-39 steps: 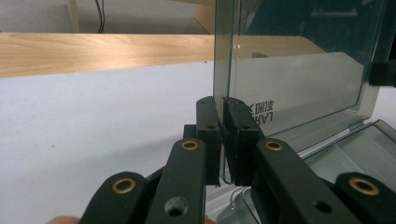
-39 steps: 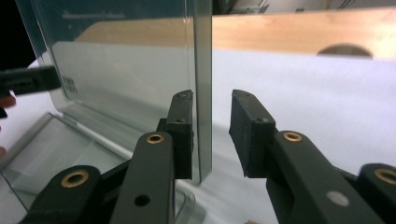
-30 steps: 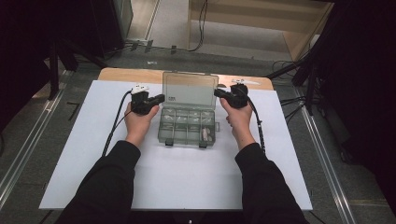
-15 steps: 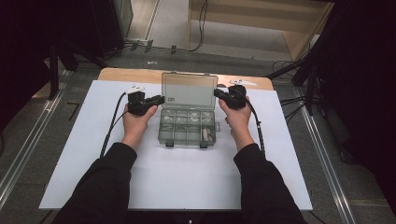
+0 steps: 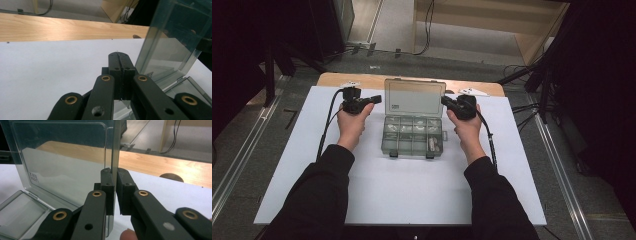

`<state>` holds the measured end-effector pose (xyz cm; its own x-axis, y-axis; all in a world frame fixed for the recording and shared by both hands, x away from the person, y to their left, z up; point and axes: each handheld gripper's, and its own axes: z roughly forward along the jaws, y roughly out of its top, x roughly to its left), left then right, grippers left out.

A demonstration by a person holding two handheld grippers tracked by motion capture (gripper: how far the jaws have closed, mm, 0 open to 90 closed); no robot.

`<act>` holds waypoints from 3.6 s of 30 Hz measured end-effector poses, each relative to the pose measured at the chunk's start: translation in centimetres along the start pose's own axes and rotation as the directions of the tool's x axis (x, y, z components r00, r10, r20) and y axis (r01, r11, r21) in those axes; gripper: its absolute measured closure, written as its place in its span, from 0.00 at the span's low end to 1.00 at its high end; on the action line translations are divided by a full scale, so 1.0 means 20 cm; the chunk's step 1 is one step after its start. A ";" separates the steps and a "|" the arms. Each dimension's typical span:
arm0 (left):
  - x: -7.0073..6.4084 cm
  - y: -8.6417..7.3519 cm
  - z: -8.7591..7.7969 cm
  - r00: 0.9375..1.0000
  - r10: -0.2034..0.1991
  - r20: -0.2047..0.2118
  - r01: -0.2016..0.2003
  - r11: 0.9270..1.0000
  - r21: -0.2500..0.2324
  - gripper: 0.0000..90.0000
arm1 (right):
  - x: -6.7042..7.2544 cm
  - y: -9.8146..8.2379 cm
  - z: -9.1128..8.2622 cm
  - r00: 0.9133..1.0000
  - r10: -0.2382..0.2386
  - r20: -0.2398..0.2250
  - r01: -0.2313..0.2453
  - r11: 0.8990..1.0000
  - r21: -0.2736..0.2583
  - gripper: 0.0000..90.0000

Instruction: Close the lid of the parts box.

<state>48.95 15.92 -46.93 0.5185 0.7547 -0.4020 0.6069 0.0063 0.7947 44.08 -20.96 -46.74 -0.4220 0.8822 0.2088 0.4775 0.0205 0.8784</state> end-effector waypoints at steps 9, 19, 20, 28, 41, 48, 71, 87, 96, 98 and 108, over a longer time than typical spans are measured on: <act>-0.03 0.04 0.04 0.999 0.011 0.036 -0.012 1.000 0.013 1.00 | 0.02 -0.02 -0.03 0.998 -0.059 -0.003 0.059 0.998 -0.032 0.92; -0.05 0.05 0.03 0.994 0.012 0.111 -0.013 1.000 0.014 1.00 | 0.01 -0.03 -0.06 0.998 -0.053 -0.042 0.053 0.998 -0.021 0.86; -0.05 0.05 0.03 0.993 0.013 0.117 -0.015 1.000 0.014 1.00 | 0.01 -0.03 -0.06 0.998 -0.050 -0.045 0.049 0.999 -0.017 0.82; -0.08 0.04 0.02 0.992 0.024 0.124 -0.025 1.000 0.008 1.00 | -0.03 -0.07 -0.13 0.994 -0.023 -0.106 0.019 0.999 -0.034 0.72; -0.10 0.03 0.00 0.990 0.035 0.140 -0.035 0.999 -0.004 1.00 | -0.11 -0.11 -0.21 0.993 -0.004 -0.115 0.002 1.000 -0.012 0.93; -0.12 0.02 0.00 0.988 0.051 0.148 -0.051 0.999 -0.007 1.00 | -0.08 -0.07 -0.19 0.996 0.041 -0.075 -0.042 0.999 -0.012 0.98; -0.19 -0.06 -0.10 0.974 0.107 0.201 -0.101 0.994 -0.040 1.00 | 0.05 -0.06 -0.24 0.994 -0.008 -0.112 0.003 0.999 -0.044 0.98; -0.24 -0.19 -0.22 0.964 0.144 0.223 -0.133 0.989 -0.064 1.00 | 0.12 -0.19 -0.32 0.993 -0.035 -0.116 0.031 0.999 -0.041 0.97; -0.31 -0.32 -0.26 0.956 0.204 0.208 -0.195 0.979 -0.065 1.00 | 0.20 -0.29 -0.38 0.991 -0.084 -0.107 0.081 0.996 -0.036 0.97; -0.32 -0.35 -0.27 0.954 0.220 0.202 -0.213 0.975 -0.059 1.00 | 0.22 -0.32 -0.39 0.990 -0.095 -0.103 0.093 0.995 -0.029 0.97; -0.32 -0.48 -0.32 0.962 0.201 0.183 -0.194 0.980 -0.053 1.00 | 0.27 -0.42 -0.43 0.989 -0.113 -0.099 0.113 0.994 -0.015 0.98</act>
<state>35.99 15.17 -49.01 0.7312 0.6074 -0.3106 0.4616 -0.1053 0.8808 31.11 -20.44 -49.37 -0.5480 0.8230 0.1495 0.4154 0.1126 0.9027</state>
